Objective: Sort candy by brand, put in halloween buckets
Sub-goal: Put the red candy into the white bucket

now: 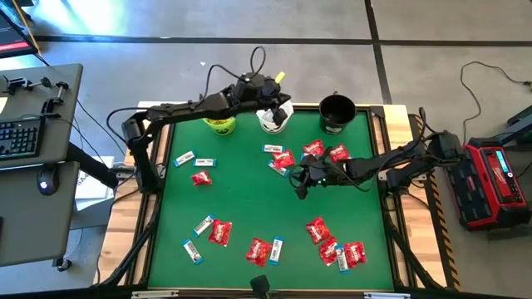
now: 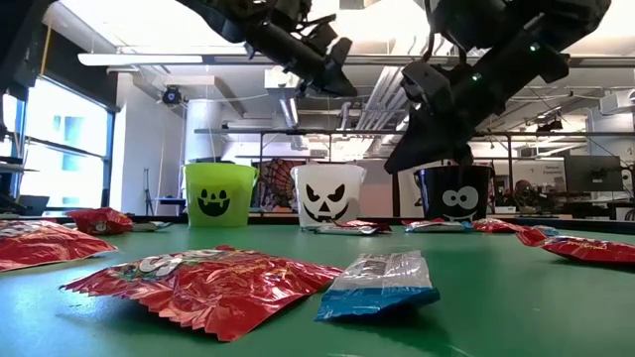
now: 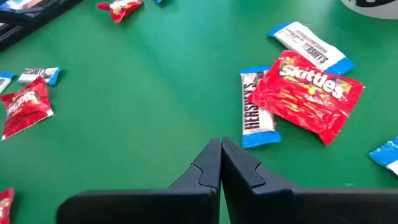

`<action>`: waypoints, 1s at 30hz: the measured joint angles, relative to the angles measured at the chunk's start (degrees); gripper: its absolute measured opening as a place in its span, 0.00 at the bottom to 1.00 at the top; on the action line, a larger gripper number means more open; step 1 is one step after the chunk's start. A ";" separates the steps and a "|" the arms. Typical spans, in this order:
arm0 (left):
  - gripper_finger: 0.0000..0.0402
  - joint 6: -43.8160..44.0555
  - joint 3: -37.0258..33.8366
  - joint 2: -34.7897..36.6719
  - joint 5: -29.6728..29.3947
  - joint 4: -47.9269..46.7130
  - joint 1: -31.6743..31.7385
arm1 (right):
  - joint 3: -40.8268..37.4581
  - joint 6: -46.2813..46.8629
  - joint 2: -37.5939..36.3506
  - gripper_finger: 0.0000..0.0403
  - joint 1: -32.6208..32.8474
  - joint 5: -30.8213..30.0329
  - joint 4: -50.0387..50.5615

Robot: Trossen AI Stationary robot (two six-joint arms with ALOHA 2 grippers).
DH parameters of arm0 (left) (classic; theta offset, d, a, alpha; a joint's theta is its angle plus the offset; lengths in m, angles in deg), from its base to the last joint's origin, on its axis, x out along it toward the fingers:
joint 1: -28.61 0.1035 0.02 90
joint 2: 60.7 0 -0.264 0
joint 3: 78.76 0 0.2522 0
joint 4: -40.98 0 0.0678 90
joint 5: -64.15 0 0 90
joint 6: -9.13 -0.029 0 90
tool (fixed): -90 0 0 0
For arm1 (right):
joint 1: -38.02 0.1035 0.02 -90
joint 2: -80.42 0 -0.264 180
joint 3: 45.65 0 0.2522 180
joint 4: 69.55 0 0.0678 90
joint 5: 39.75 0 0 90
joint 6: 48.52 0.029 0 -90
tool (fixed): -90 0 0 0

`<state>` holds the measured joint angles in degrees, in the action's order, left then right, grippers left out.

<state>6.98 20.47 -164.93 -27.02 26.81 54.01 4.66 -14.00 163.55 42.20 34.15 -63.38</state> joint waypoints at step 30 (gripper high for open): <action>0.00 6.62 -37.73 36.34 -9.13 6.52 -16.06 | 0.22 2.36 0.02 0.23 -4.93 3.14 1.07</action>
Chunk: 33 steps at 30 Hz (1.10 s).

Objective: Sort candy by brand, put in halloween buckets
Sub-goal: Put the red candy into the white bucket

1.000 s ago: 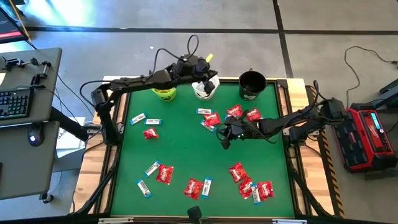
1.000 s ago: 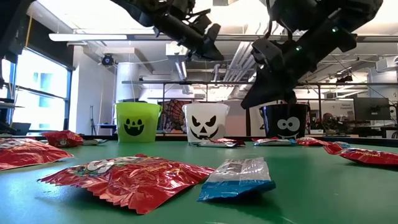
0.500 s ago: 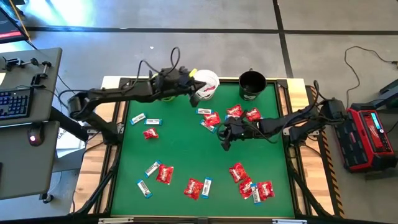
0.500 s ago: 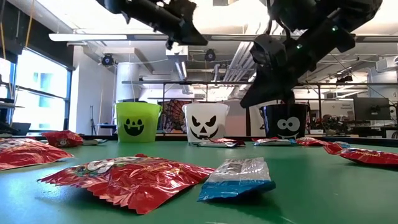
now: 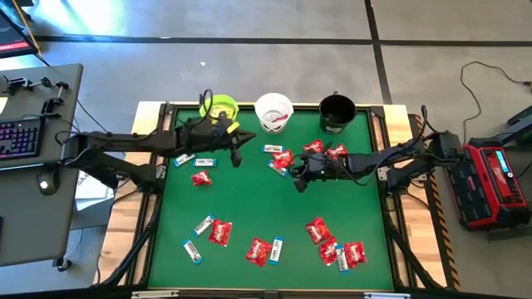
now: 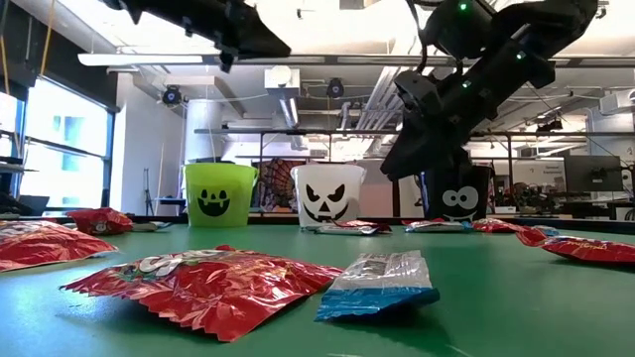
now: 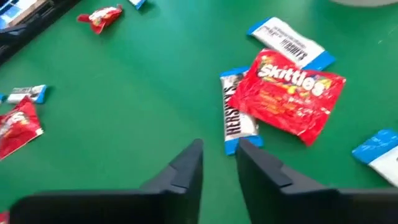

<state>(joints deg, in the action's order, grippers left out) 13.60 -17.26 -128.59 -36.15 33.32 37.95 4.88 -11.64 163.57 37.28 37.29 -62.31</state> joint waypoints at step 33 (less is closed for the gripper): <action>0.00 1.33 -3.88 15.44 -8.81 -11.66 -6.90 | 9.77 -50.93 16.48 0.37 -10.58 3.79 9.28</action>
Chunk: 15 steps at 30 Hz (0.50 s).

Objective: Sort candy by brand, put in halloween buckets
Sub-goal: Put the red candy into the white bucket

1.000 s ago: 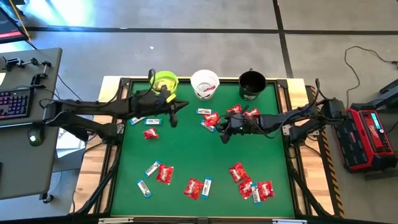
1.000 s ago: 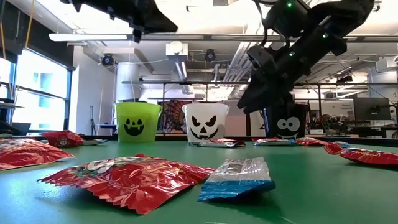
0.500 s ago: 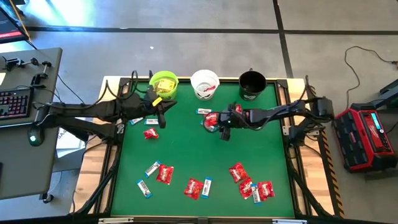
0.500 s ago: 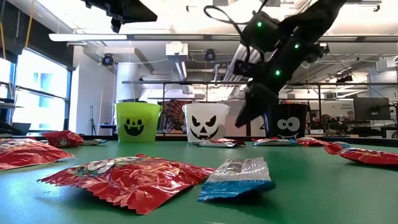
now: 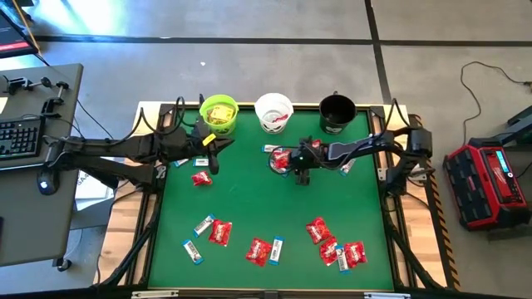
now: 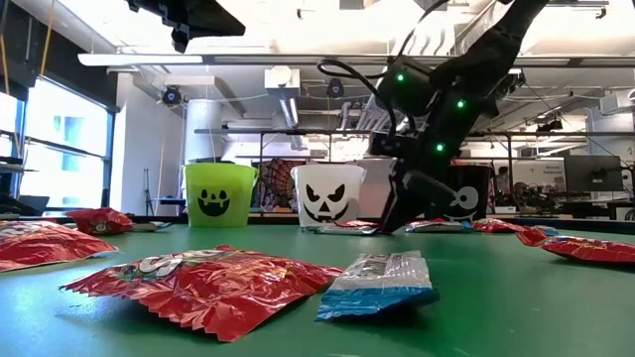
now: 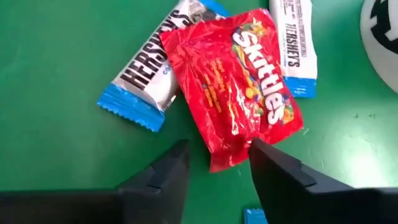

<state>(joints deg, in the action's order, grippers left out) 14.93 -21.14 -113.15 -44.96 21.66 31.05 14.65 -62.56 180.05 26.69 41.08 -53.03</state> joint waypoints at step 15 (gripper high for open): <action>0.00 0.17 0.00 0.00 0.00 0.17 0.02 | 1.55 5.39 0.88 0.01 -0.31 1.47 0.57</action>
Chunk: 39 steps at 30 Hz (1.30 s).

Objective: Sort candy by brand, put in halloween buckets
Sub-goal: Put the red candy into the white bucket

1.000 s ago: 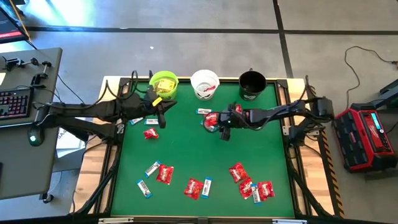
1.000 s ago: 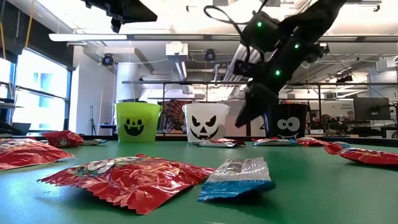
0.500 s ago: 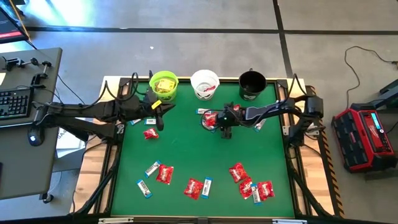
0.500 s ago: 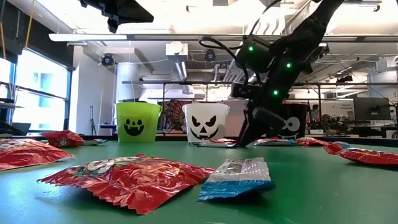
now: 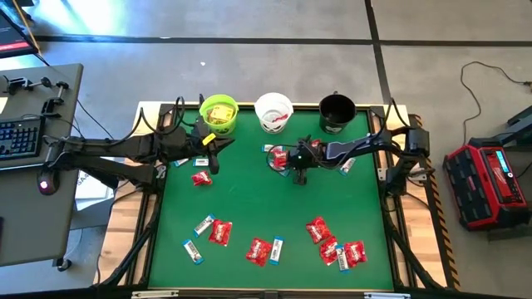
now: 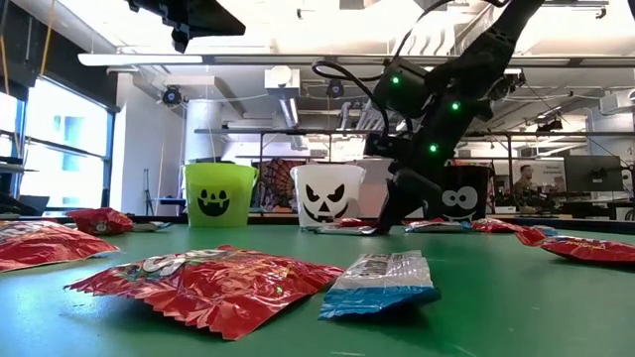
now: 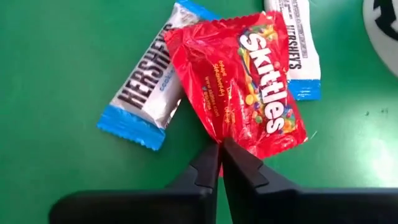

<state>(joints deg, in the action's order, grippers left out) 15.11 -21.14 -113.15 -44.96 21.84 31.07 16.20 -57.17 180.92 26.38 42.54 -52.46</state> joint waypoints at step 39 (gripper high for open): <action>0.00 0.42 0.00 0.00 -1.04 -3.81 0.02 | 42.60 1.17 9.70 0.00 -17.53 0.67 24.61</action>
<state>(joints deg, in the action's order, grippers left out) 15.52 -21.14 -113.15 -46.00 18.02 31.09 58.80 -56.00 190.62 8.86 43.21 -27.86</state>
